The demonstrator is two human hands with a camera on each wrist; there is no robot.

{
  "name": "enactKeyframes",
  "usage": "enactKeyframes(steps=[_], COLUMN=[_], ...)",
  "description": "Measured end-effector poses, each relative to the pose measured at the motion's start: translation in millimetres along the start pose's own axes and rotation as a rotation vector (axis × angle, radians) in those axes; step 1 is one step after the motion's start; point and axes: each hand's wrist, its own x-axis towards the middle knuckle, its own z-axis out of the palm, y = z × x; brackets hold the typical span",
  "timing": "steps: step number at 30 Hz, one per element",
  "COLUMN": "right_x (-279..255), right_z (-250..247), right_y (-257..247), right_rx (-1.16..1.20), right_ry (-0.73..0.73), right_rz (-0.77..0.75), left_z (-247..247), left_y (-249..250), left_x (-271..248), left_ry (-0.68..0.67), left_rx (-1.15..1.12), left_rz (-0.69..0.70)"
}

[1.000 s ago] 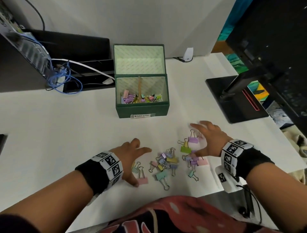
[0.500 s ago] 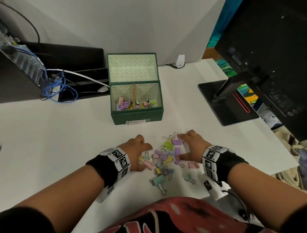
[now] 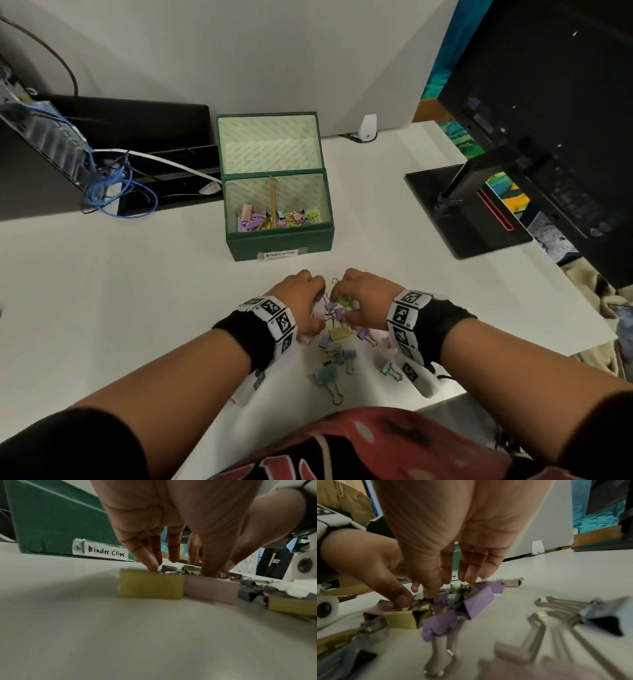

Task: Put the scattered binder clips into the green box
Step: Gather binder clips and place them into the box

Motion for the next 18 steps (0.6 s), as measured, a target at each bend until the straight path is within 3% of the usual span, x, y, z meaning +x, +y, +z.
enactKeyframes(steps=[5,10,18], right_x=[2.5,3.4,24.6], right_z=[2.4,-4.5,-2.3], right_y=[-1.6,2.2,-11.5], right_rx=[-0.048,-0.018,-0.083], right_ry=[-0.058,0.003,-0.015], right_rz=[-0.005,0.039,0.077], left_z=[-2.5,-7.3,-9.1], left_y=[-3.8,-6.4,-6.2], left_x=[6.6,11.2,14.6], left_ry=[0.020,0.014,0.034], left_rx=[-0.024,-0.018,0.101], left_rz=[-0.027,-0.011,0.006])
